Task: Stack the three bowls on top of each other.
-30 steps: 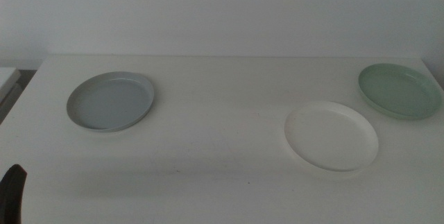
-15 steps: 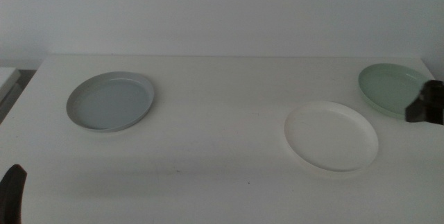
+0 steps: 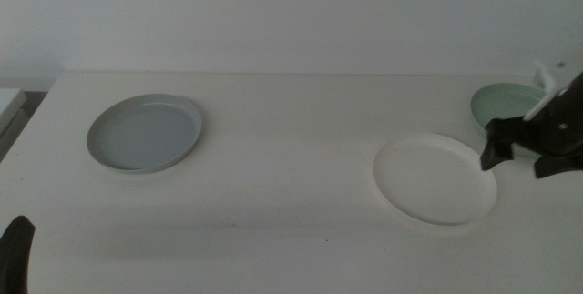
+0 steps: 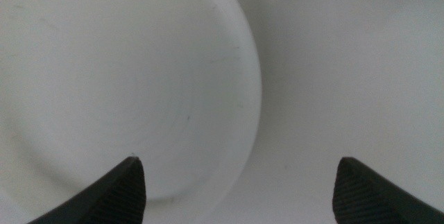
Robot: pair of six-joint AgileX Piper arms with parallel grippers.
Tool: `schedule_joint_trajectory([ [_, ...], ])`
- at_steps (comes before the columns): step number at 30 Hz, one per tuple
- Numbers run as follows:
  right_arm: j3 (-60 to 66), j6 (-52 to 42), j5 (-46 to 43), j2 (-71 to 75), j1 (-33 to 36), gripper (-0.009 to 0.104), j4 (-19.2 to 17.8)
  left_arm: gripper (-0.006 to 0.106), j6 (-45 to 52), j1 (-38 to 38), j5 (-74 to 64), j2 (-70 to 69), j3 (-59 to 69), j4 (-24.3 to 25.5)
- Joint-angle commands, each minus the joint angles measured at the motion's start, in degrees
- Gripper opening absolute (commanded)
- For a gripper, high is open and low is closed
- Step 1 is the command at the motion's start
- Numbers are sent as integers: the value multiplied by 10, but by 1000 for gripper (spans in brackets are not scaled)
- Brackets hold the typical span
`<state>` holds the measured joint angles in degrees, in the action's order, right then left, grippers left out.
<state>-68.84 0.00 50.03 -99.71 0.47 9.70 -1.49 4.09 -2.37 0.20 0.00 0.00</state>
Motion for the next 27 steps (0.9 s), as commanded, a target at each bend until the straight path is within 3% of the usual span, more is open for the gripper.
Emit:
schedule_joint_trajectory([
  [1,-17,0,-4,-32,2,71,1,94,1,-1,6,-2,0,0],
  [12,-34,0,-49,-122,2,58,22,94,1,-1,6,-2,0,0],
  [15,-34,0,-49,-130,2,46,25,94,1,-1,6,-2,0,0],
  [21,-34,0,-53,-132,2,2,25,94,1,-1,6,-2,0,0],
  [27,-34,0,-34,-125,4,-3,27,94,1,-1,6,-2,0,0],
])
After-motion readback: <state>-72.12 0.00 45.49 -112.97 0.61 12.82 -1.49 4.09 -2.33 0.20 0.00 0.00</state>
